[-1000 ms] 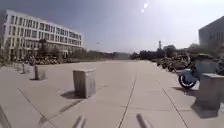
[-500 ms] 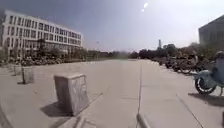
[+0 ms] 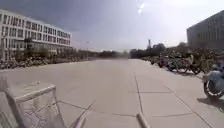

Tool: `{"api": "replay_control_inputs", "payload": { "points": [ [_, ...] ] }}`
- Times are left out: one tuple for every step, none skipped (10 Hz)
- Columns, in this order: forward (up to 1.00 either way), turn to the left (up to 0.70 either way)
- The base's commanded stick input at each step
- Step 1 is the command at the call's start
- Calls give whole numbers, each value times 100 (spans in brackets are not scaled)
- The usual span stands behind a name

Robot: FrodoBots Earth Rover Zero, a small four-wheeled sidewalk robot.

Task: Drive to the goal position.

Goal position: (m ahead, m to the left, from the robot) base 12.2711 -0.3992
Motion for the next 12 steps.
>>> {"api": "replay_control_inputs", "payload": {
  "points": [
    [100, 0],
    [100, 0],
    [100, 0],
    [100, 0],
    [100, 0],
    [100, 0],
    [100, 0],
    [100, 0],
    [100, 0],
    [100, 0],
    [100, 0],
    [100, 0]
  ]
}}
